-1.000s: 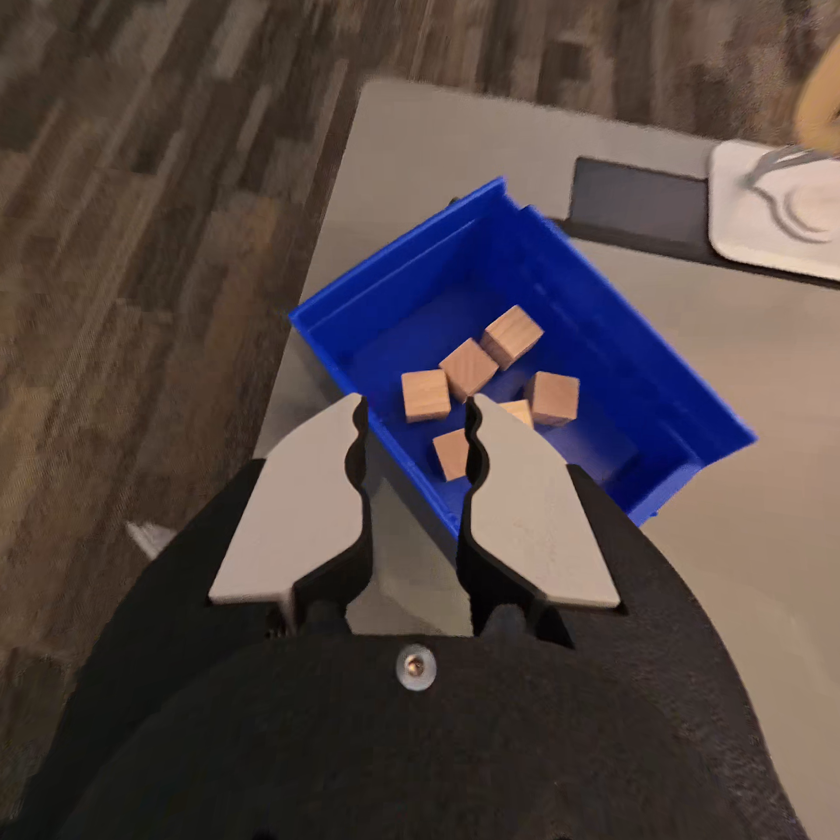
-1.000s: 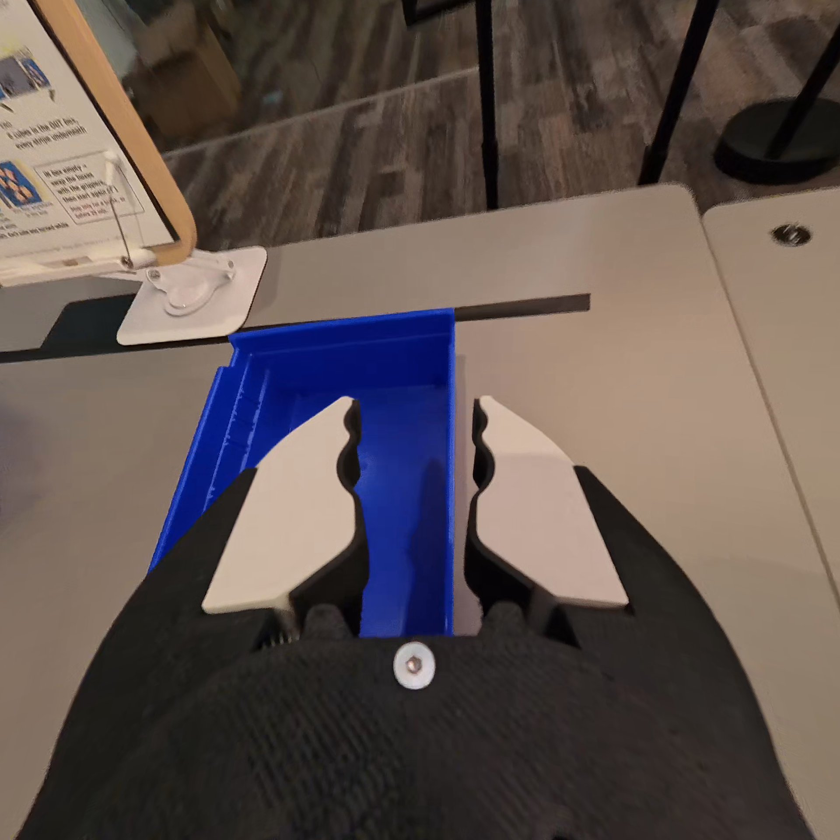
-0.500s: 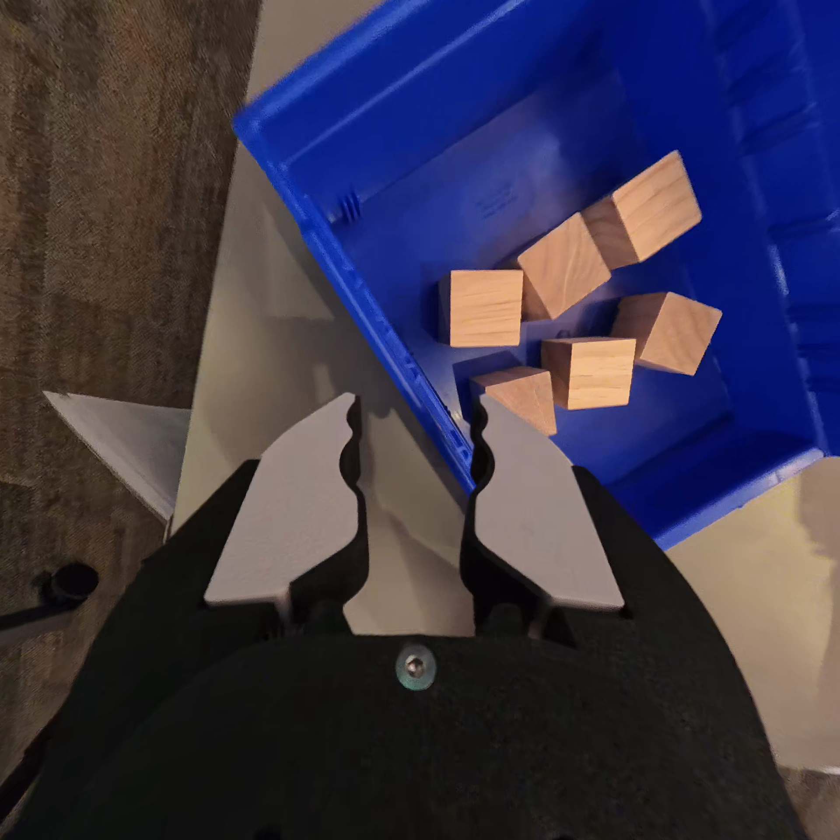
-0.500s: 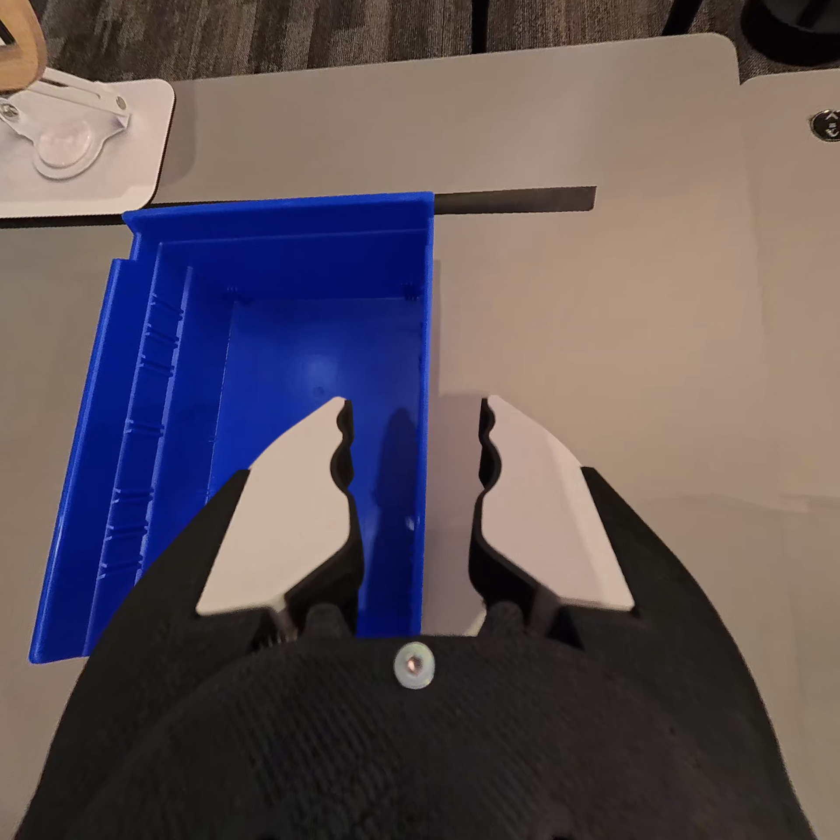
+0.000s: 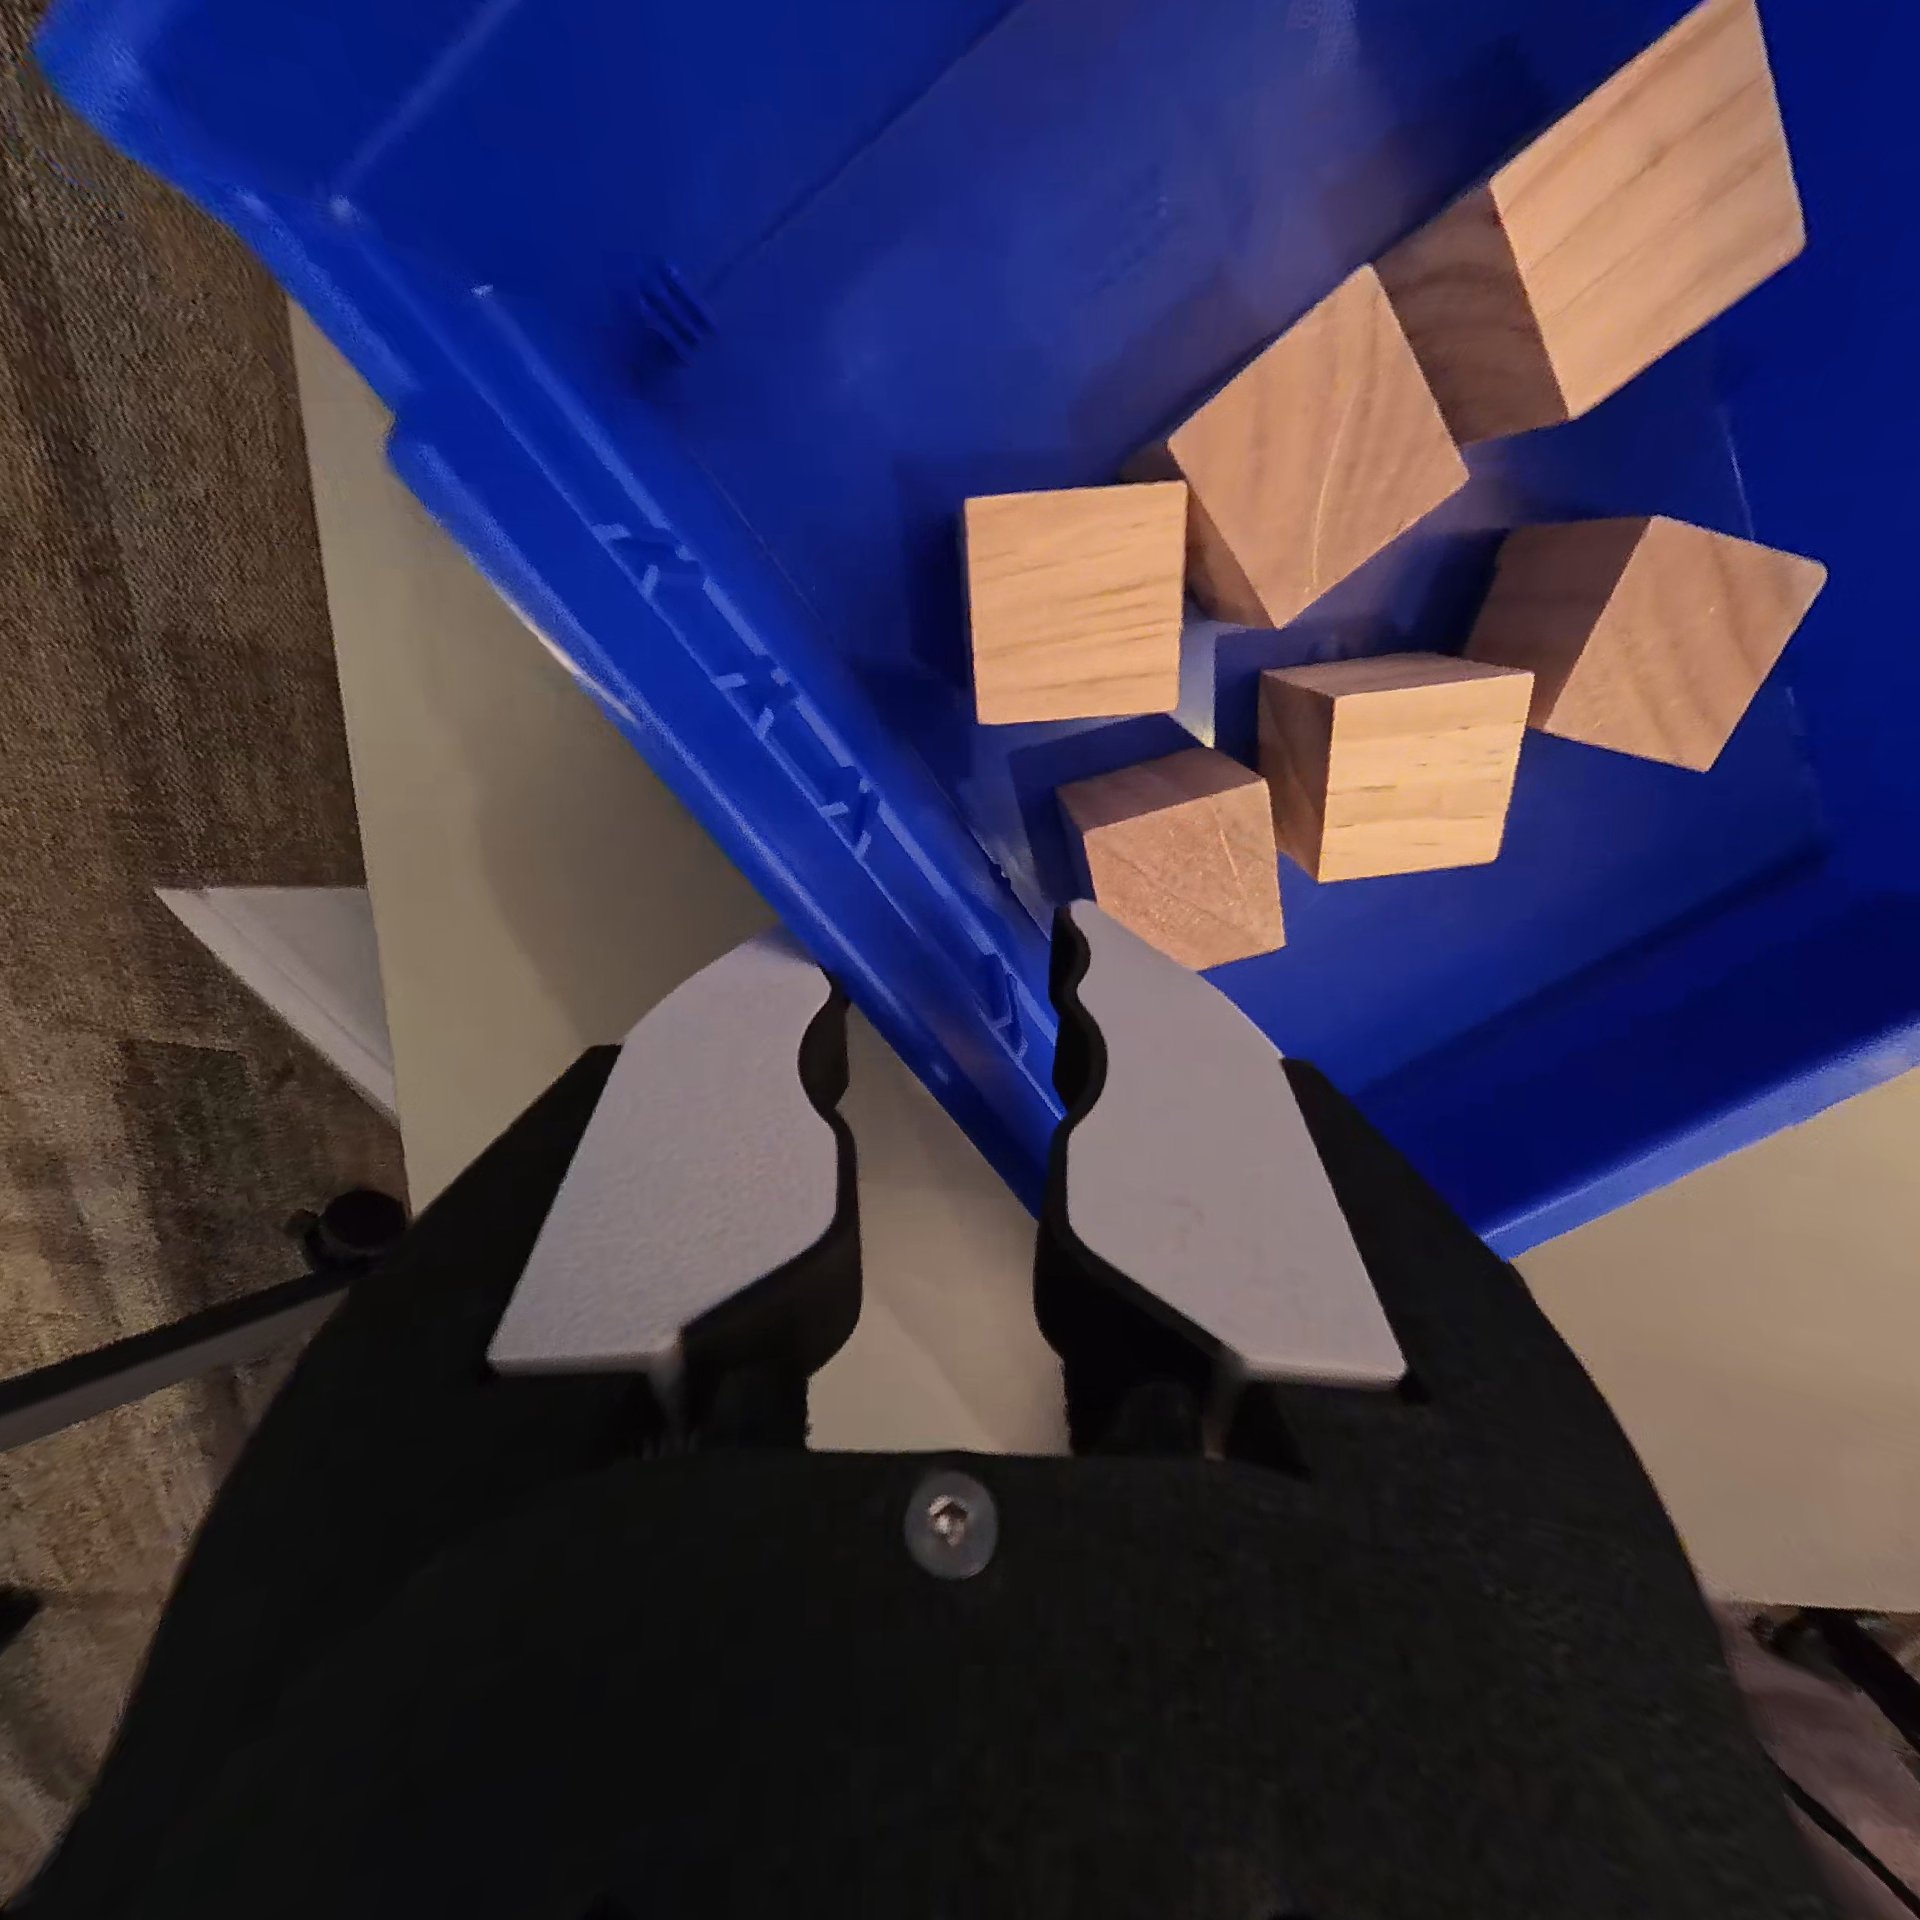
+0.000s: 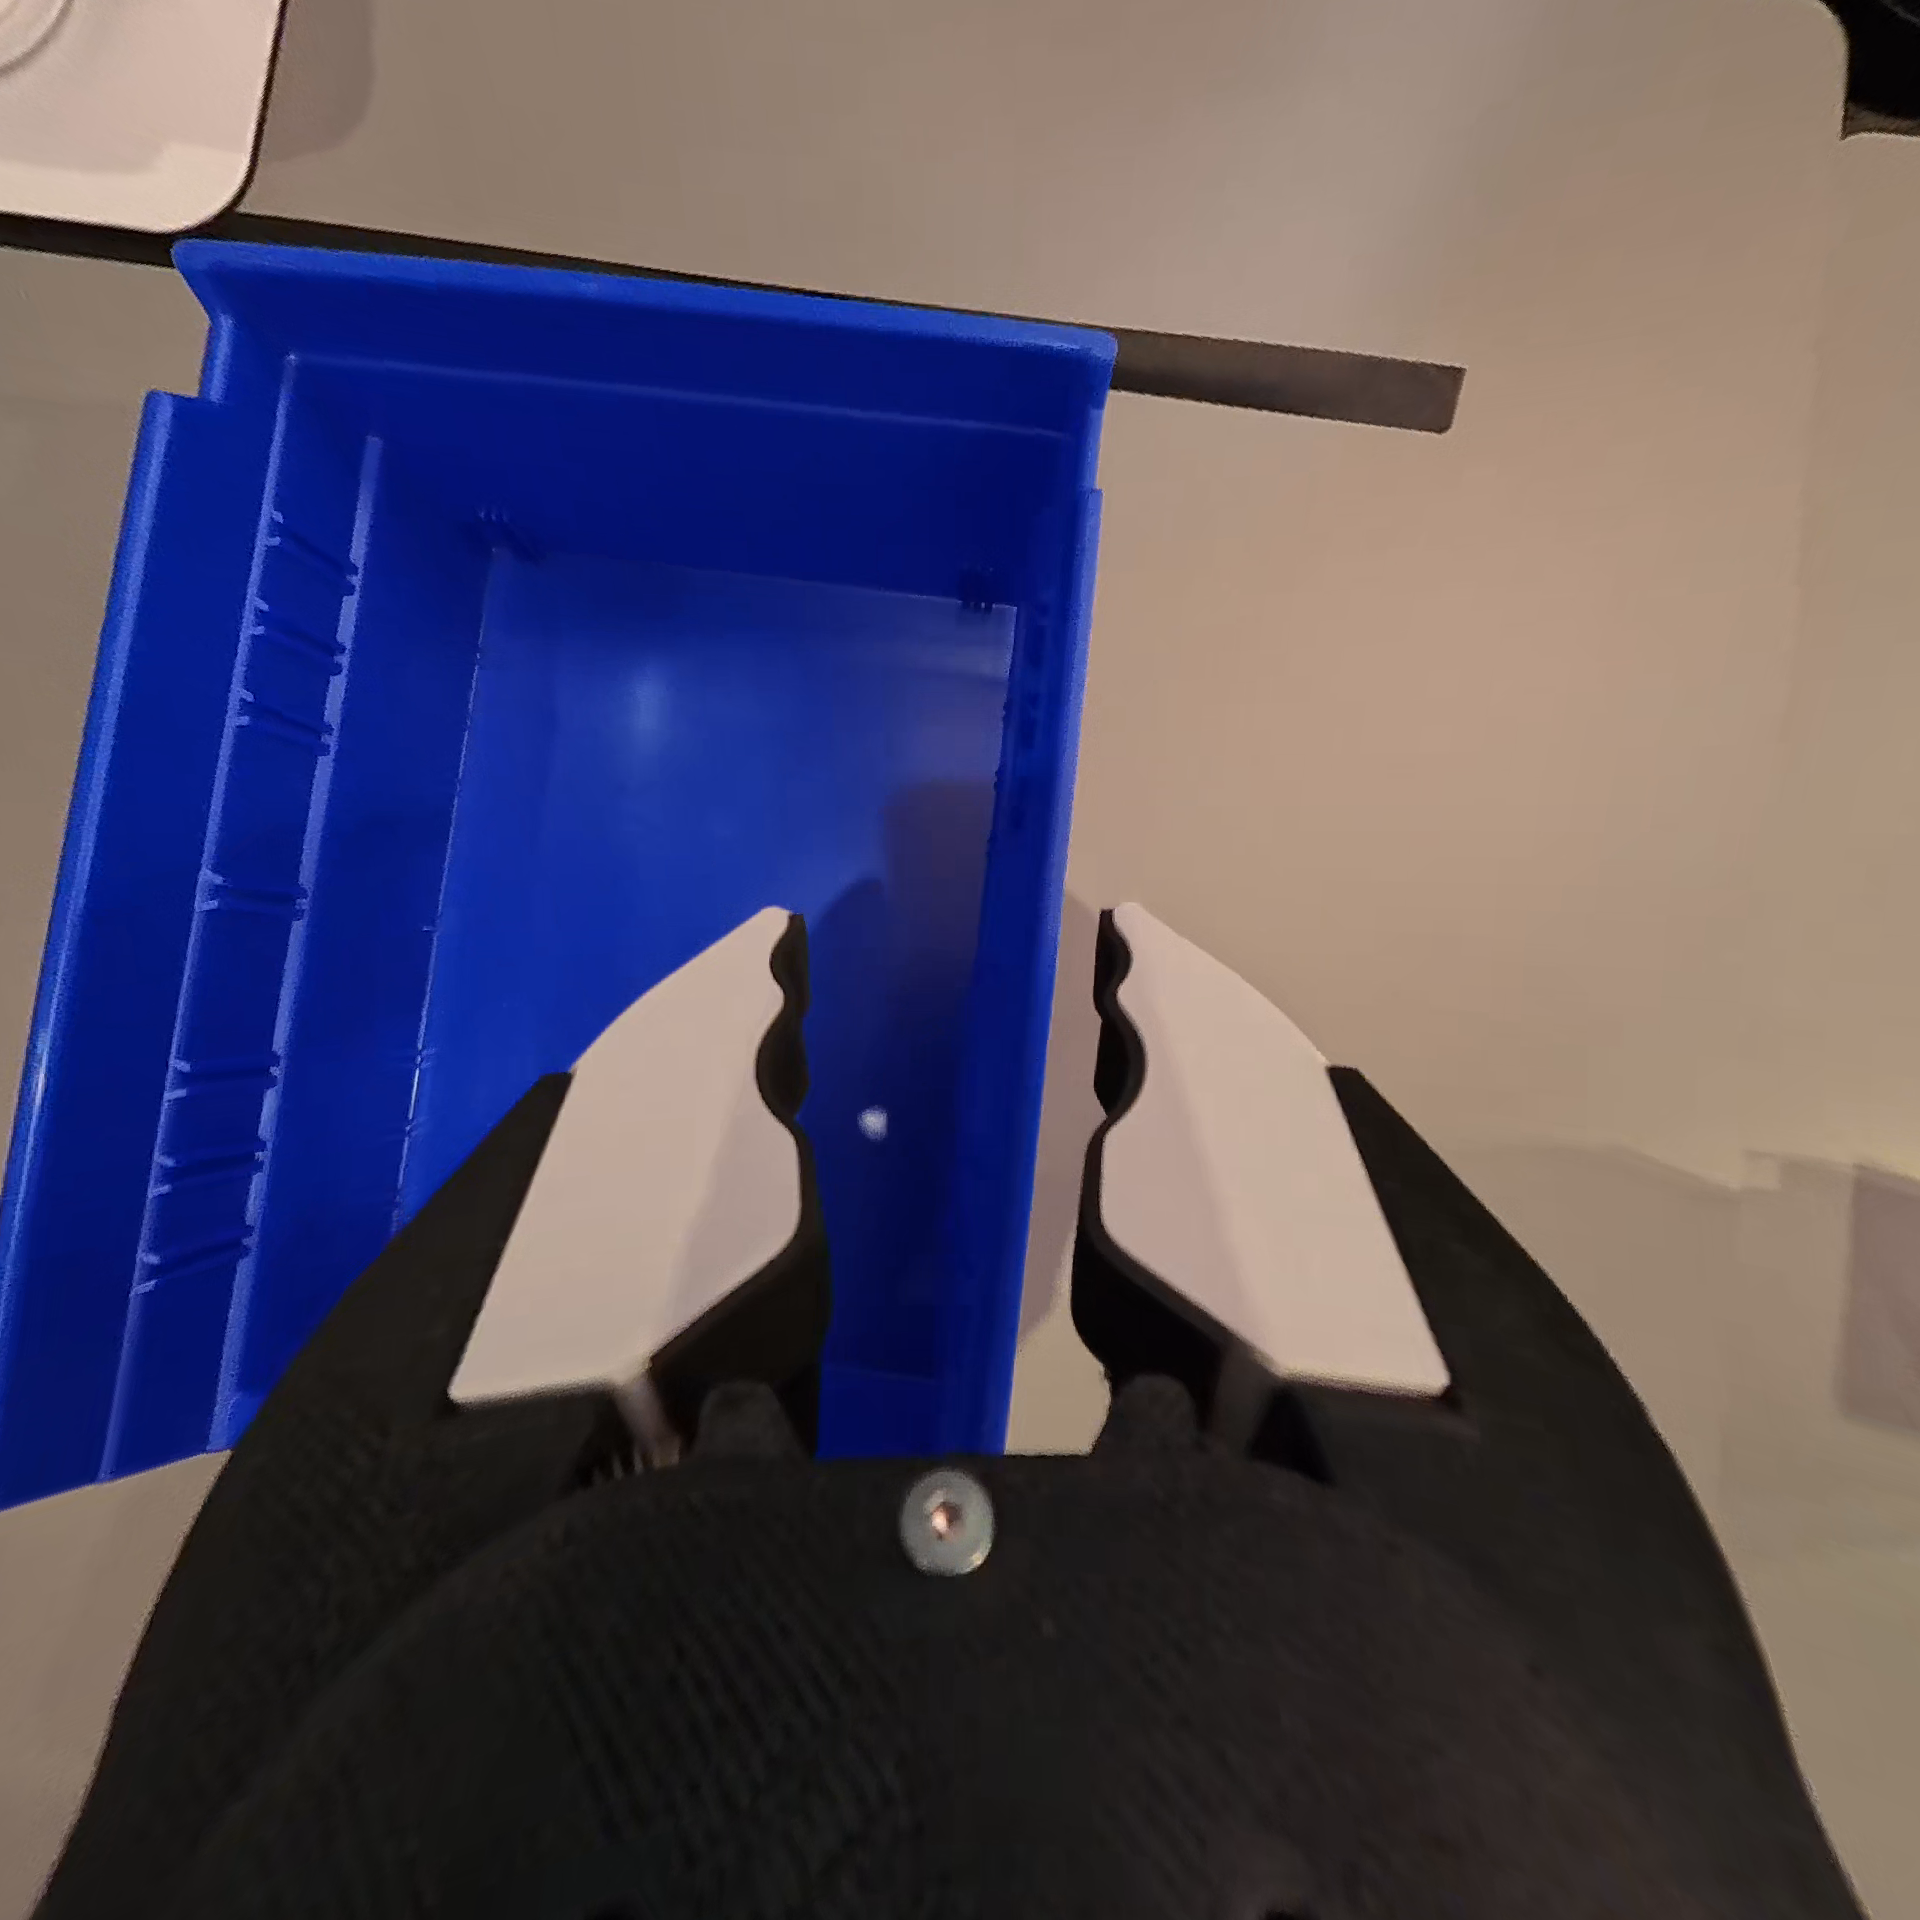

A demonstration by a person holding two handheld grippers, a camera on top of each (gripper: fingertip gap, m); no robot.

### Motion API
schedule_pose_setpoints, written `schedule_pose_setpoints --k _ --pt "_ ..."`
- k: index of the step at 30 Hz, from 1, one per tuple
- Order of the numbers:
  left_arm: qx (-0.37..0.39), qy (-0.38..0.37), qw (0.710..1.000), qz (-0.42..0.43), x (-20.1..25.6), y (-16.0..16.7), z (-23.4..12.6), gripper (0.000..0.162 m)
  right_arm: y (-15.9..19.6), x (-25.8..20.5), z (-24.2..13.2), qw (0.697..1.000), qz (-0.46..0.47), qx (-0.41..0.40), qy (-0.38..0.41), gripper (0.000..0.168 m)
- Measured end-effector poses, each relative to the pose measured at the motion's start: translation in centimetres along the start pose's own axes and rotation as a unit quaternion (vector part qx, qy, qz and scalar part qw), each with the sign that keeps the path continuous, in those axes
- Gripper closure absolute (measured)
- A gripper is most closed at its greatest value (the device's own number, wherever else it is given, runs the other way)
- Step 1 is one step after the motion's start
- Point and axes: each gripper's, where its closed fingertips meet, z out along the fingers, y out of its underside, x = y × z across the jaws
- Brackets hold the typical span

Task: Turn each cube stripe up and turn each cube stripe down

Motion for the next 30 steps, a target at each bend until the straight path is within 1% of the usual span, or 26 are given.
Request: schedule_pose_setpoints --k 3,8,11,15,20,22,24,27,29,30 --pt "0.020 -0.009 0.999 0.038 0.7 -2.0 0.4 0.132 0.0 -0.5 0.3 1.000 -0.012 -0.008 0.001 0.113" --pt "0.069 -0.069 0.985 0.146 1.7 -6.1 1.2 0.146 0.3 -0.8 0.8 0.999 -0.025 -0.022 0.006 0.114" --pt "0.086 -0.068 0.972 0.207 3.1 -7.3 1.4 0.145 0.4 -0.7 1.1 0.999 -0.026 -0.028 0.008 0.114" --pt "0.091 -0.060 0.969 0.224 3.4 -7.8 1.5 0.145 0.5 -0.8 1.5 0.999 -0.032 -0.034 0.012 0.115" --pt "0.125 -0.043 0.960 0.246 3.2 -8.8 1.7 0.146 0.6 -1.2 2.2 0.998 -0.044 -0.047 0.010 0.115" --pt "0.128 -0.036 0.961 0.242 3.2 -8.8 1.7 0.147 0.7 -1.3 2.5 0.997 -0.050 -0.052 0.013 0.115" --pt "0.129 -0.047 0.960 0.245 3.2 -8.9 1.6 0.146 0.6 -1.4 2.6 0.997 -0.055 -0.053 0.018 0.115" --pt "0.138 -0.079 0.956 0.245 2.8 -9.1 0.9 0.133 -0.4 -1.3 2.2 0.997 -0.068 -0.030 0.033 0.115" --pt "0.165 -0.093 0.952 0.240 2.7 -9.6 -0.5 0.133 -1.6 -1.3 1.5 0.994 -0.093 0.003 0.055 0.116" --pt "0.184 -0.098 0.950 0.234 2.7 -10.0 -1.3 0.128 -2.3 -1.4 1.0 0.992 -0.108 0.022 0.064 0.116"
